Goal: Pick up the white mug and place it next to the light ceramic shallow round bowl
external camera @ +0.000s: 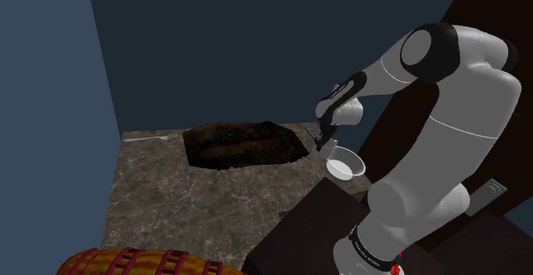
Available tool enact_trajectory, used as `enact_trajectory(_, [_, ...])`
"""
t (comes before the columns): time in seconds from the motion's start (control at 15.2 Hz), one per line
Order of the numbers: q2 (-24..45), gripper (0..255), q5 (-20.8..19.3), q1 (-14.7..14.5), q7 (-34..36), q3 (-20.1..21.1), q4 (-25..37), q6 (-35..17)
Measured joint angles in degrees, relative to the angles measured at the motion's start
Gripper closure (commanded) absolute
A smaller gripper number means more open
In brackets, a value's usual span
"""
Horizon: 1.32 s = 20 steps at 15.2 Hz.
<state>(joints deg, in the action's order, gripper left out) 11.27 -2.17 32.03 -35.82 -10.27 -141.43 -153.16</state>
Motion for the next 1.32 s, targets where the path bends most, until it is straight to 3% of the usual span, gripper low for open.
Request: enact_trajectory(1.32, [15.0,255,3.4,2.1,-2.0,3.1,2.9,-12.9])
